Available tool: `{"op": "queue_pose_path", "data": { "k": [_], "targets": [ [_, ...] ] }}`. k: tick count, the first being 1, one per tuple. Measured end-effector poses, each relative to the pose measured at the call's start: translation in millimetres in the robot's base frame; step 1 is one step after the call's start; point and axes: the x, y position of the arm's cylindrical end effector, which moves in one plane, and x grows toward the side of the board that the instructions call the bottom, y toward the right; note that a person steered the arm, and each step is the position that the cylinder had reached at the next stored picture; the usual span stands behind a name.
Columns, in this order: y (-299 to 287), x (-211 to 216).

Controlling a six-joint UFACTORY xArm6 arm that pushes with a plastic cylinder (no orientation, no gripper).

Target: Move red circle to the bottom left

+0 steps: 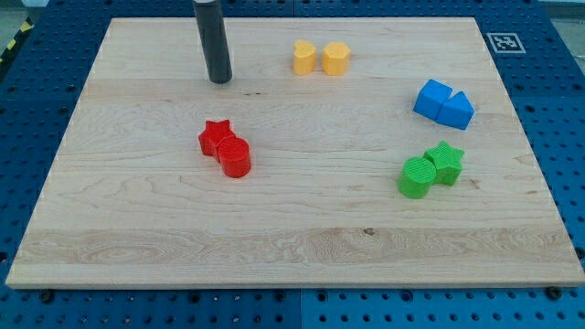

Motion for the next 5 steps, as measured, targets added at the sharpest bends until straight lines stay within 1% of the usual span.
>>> {"op": "queue_pose_path", "data": {
  "k": [4,5],
  "targets": [
    [1,11],
    [24,36]
  ]
}}
